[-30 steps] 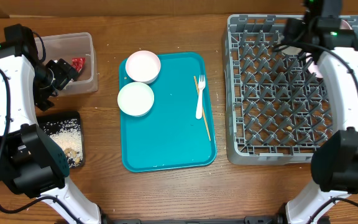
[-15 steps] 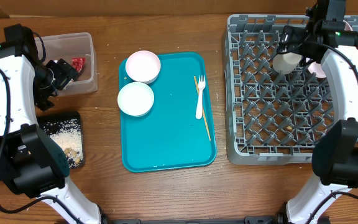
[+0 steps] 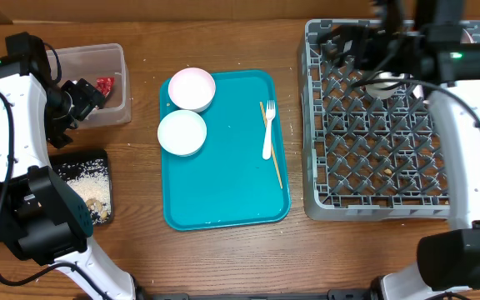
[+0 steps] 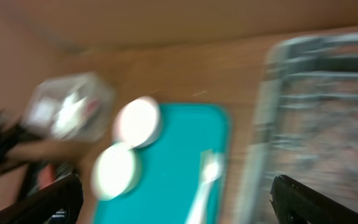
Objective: Sort waste into correct bins and load items into the dishwasher rack
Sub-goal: 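Carry the white cup right and place it in the dish rack, then reach the right gripper to the white bowl and grasp its rim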
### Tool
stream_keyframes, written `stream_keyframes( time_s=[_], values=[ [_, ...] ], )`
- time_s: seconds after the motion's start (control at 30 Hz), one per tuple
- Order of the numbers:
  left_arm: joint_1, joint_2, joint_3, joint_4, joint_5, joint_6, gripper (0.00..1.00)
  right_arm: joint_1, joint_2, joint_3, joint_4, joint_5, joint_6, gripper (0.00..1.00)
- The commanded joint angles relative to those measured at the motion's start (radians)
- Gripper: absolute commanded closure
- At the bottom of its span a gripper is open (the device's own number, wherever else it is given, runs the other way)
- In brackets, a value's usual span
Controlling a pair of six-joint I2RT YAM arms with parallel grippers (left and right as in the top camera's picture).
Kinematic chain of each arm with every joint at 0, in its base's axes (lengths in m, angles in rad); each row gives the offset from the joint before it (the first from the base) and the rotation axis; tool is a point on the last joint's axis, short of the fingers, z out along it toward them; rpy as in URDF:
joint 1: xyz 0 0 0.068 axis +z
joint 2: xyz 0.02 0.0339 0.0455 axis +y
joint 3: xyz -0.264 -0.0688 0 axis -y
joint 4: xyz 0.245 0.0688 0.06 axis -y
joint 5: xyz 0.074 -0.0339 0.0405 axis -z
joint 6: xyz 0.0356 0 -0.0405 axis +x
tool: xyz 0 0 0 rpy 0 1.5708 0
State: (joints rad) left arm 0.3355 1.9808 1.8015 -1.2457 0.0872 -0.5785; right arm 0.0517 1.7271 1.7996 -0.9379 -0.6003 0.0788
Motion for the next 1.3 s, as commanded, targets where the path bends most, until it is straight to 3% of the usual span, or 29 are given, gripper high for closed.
stream_keyframes(
  time_s=[0.0,0.1,0.27,0.43,0.5,0.8,1.0,1.07,1.27],
  values=[
    [-0.002,-0.006,0.002,-0.003,0.007,-0.020,0.00,0.142,0.023,-0.014,-0.037,0.013,0.005,0.00],
    [-0.002,-0.006,0.002,-0.003,0.007,-0.020,0.00,0.272,0.058,-0.019,-0.062,0.153,0.049,0.00],
    [-0.002,-0.006,0.002,-0.003,0.007,-0.020,0.00,0.481,0.156,-0.026,-0.054,0.356,0.255,0.01],
    [-0.002,-0.006,0.002,-0.003,0.007,-0.020,0.00,0.650,0.314,-0.026,0.030,0.500,0.443,0.10],
    [-0.002,-0.006,0.002,-0.003,0.007,-0.020,0.00,0.689,0.387,-0.026,0.064,0.574,0.533,0.20],
    [-0.002,-0.006,0.002,-0.003,0.007,-0.020,0.00,0.702,0.480,-0.026,0.107,0.585,0.562,0.36],
    [-0.002,-0.006,0.002,-0.003,0.007,-0.020,0.00,0.697,0.481,-0.026,0.094,0.621,0.562,0.58],
    [-0.002,-0.006,0.002,-0.003,0.007,-0.020,0.00,0.696,0.481,-0.026,0.063,0.664,0.562,0.63],
    [-0.002,-0.006,0.002,-0.003,0.007,-0.020,0.00,0.656,0.473,0.012,-0.164,0.864,0.607,0.65]
  ],
)
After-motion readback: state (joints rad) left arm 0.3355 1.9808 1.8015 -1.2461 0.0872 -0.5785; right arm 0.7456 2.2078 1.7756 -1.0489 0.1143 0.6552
